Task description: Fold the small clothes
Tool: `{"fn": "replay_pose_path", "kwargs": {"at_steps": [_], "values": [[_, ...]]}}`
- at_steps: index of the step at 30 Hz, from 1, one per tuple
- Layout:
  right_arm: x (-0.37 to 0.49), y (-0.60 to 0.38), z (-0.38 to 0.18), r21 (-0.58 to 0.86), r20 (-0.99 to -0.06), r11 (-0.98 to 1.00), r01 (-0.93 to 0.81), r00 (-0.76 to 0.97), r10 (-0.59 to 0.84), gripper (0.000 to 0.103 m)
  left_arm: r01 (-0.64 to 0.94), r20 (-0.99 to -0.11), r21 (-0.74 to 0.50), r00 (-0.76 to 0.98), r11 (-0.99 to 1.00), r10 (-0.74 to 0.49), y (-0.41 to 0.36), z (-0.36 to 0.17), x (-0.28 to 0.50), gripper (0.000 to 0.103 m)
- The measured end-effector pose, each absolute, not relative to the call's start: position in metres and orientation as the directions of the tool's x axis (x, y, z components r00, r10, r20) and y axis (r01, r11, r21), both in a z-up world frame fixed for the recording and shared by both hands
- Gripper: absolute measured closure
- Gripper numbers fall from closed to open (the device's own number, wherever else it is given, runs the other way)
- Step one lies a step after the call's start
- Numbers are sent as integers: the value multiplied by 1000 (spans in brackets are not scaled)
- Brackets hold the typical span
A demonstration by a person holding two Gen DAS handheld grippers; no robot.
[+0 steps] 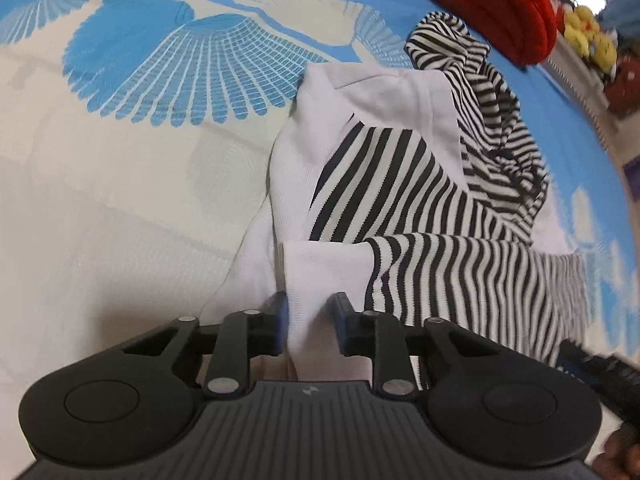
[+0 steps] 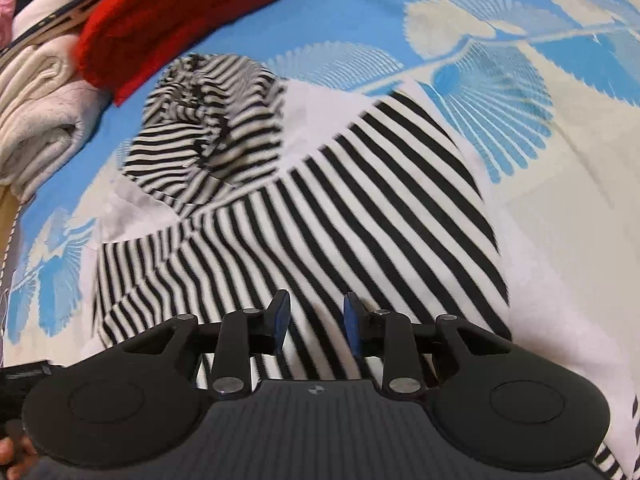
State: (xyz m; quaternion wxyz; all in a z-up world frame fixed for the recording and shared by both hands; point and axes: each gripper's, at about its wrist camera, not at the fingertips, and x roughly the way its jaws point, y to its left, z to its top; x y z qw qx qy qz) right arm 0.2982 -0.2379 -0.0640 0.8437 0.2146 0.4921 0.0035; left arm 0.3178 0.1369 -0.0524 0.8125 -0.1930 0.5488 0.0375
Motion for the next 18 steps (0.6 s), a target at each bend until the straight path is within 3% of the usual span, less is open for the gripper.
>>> {"fn": "replay_pose_path", "kwargs": {"at_steps": [2,6,8,12,14,16,18], "values": [[307,-230,-60,369,-817,913,175,530,229,72,-268,-898,-236,428,934,-105,133,-45,317,96],[307,-223,-50,354,-799,926,132,557,226,72,-192,-811,-76,583,978,51,106,-1,312,97],[306,-222,-48,343,-794,931,122,568,217,72,-190,-783,-64,618,980,68,97,12,311,97],[308,-224,-58,315,-815,937,153,549,184,72,-286,-837,-75,539,955,95,102,1,316,95],[311,-228,-71,289,-848,934,209,508,149,72,-297,-825,-28,547,954,146,100,4,314,95],[312,-234,-83,273,-875,922,274,469,120,72,-228,-790,-12,599,974,130,88,14,313,88],[313,-236,-86,284,-875,913,294,469,120,72,-157,-775,-34,627,987,73,79,17,310,75]]}}
